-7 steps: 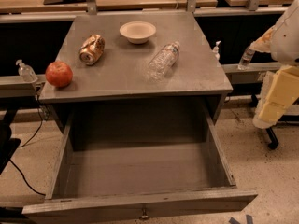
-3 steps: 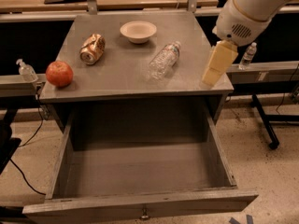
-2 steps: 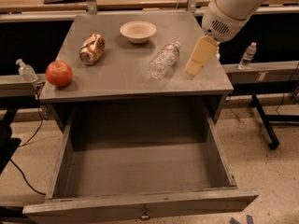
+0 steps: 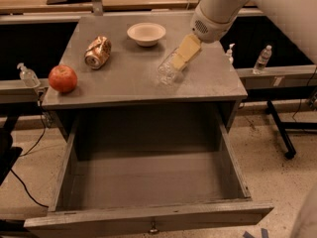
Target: Place water bottle into top drawer
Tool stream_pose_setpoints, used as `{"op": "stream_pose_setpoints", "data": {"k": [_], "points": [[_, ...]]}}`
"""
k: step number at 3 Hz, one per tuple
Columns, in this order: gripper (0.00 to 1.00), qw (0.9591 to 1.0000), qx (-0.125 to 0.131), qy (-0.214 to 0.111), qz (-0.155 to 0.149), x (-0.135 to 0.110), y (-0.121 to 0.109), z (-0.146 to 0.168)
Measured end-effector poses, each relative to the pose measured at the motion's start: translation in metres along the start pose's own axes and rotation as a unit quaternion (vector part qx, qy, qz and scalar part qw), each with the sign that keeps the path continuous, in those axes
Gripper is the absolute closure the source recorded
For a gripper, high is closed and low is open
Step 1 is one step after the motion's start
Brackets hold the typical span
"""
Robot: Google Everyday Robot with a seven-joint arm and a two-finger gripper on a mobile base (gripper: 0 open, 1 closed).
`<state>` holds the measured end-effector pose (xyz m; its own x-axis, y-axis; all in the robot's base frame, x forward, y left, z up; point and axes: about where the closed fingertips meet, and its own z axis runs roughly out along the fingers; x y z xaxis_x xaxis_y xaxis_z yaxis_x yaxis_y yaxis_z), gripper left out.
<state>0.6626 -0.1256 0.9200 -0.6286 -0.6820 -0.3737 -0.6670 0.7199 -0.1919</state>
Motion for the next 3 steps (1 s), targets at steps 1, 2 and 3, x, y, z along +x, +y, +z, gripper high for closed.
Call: {"op": "stream_pose_setpoints", "data": {"k": [1,2,3], "points": [[0.00,0.9931,-0.018,0.001,0.116,-0.028,0.003,0.034],[0.00,0.9797,-0.035,-0.001,0.198,-0.045,0.006,0.051],[0.00,0.9689,-0.050,-0.019,0.242,-0.055,0.011,0.063]]}}
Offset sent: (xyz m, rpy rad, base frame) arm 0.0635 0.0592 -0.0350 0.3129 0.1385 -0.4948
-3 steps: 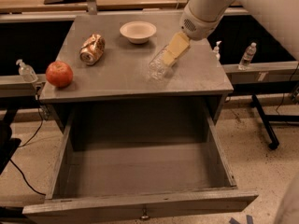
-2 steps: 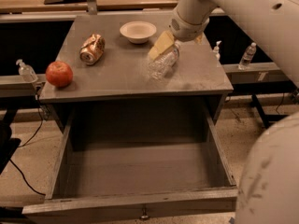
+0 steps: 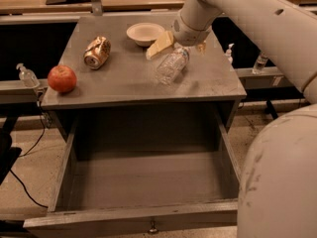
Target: Place water bottle into top drawer
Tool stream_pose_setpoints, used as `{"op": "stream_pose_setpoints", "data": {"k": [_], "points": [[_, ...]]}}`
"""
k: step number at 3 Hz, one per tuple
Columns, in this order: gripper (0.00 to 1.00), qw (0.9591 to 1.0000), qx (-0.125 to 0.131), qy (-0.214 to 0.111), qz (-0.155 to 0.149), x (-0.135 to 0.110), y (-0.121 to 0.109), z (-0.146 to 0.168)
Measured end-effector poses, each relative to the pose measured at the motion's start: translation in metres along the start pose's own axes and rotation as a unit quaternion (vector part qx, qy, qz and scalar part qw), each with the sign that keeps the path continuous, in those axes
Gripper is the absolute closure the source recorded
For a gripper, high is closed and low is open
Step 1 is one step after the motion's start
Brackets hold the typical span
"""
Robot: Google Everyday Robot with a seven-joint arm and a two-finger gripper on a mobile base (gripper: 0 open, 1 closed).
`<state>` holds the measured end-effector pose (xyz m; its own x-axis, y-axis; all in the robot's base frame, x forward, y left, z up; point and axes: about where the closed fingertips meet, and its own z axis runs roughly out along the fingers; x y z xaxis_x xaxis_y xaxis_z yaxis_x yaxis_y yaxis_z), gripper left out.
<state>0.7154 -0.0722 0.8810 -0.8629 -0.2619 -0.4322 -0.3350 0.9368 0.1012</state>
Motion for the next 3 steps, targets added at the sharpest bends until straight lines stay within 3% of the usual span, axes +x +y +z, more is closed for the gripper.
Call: {"op": "stream_pose_setpoints", "data": {"k": [1,2,3], "points": [[0.23,1.0000,0.003,0.007,0.004,0.004,0.002,0.026],[0.52,0.9994,0.017,0.030,-0.004,0.012,-0.001,0.043],[0.83,0.9990,0.022,0.032,-0.022,0.014,0.002,0.041]]}}
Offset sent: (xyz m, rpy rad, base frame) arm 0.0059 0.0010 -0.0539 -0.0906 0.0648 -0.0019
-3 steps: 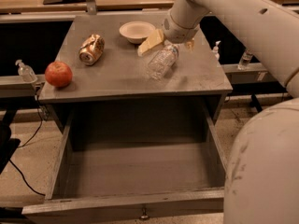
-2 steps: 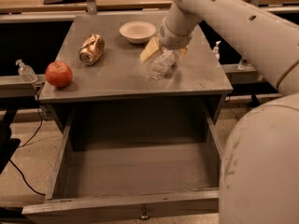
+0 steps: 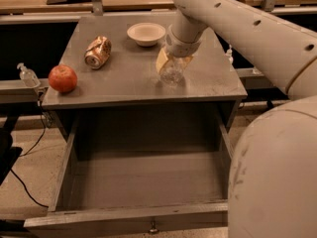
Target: Place water bottle into top drawer
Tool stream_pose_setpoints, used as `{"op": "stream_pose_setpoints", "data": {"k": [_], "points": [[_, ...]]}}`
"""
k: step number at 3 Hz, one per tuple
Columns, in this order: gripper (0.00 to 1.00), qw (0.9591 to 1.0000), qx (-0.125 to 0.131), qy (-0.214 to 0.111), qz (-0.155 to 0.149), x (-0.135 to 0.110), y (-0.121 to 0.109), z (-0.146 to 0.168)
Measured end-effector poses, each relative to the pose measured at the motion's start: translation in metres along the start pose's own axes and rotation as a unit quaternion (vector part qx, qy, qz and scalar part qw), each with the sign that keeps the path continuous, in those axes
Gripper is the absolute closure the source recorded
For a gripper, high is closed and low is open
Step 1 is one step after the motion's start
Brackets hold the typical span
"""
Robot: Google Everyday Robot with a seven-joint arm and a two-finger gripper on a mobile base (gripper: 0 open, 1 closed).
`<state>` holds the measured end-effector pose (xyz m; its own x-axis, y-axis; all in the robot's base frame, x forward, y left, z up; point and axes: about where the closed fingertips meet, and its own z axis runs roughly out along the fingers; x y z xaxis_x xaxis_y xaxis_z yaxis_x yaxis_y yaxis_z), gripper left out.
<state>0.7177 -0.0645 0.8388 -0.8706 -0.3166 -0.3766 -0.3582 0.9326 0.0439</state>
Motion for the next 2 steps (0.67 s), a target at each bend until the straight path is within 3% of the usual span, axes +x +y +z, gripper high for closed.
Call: {"op": "stream_pose_setpoints", "data": {"k": [1,2], "points": [[1.00,0.9975,0.000,-0.014,-0.069,0.002,0.002,-0.020],[1.00,0.9873,-0.024,-0.050,-0.149,0.027,0.012,-0.085]]}}
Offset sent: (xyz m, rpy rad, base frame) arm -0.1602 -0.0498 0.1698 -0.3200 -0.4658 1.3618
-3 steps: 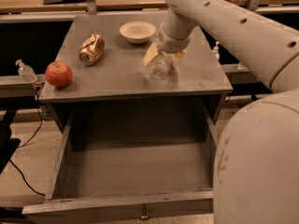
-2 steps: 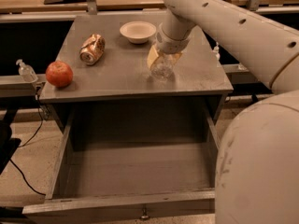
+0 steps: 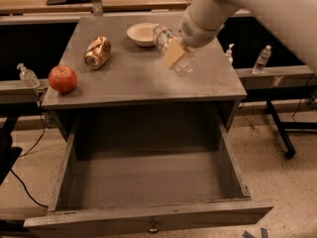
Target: Place water bottle into top drawer
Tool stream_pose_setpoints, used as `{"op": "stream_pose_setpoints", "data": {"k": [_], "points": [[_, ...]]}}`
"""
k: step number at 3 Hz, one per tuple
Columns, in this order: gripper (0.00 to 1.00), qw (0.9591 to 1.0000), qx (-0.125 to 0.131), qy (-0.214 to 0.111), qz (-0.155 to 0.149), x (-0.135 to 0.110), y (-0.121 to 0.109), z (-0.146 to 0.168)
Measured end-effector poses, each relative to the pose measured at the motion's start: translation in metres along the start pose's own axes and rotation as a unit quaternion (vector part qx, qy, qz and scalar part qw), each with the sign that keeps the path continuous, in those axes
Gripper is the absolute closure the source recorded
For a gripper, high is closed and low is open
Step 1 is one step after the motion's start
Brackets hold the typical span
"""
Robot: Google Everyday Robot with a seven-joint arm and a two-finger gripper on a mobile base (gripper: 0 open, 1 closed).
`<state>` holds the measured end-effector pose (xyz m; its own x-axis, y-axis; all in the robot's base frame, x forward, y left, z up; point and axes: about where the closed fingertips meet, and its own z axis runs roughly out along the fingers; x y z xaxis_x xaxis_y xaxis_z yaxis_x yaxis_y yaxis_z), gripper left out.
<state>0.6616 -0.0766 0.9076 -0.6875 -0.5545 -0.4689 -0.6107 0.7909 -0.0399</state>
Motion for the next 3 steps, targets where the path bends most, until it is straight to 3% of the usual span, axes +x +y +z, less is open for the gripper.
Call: {"op": "stream_pose_setpoints", "data": {"k": [1,2,3], "points": [[1.00,0.9965,-0.062,-0.012,-0.055,0.039,0.023,-0.058],[1.00,0.9927,-0.082,-0.001,-0.089,0.059,0.026,-0.066],[1.00,0.9927,-0.079,-0.003,-0.091,0.057,0.026,-0.064]]}}
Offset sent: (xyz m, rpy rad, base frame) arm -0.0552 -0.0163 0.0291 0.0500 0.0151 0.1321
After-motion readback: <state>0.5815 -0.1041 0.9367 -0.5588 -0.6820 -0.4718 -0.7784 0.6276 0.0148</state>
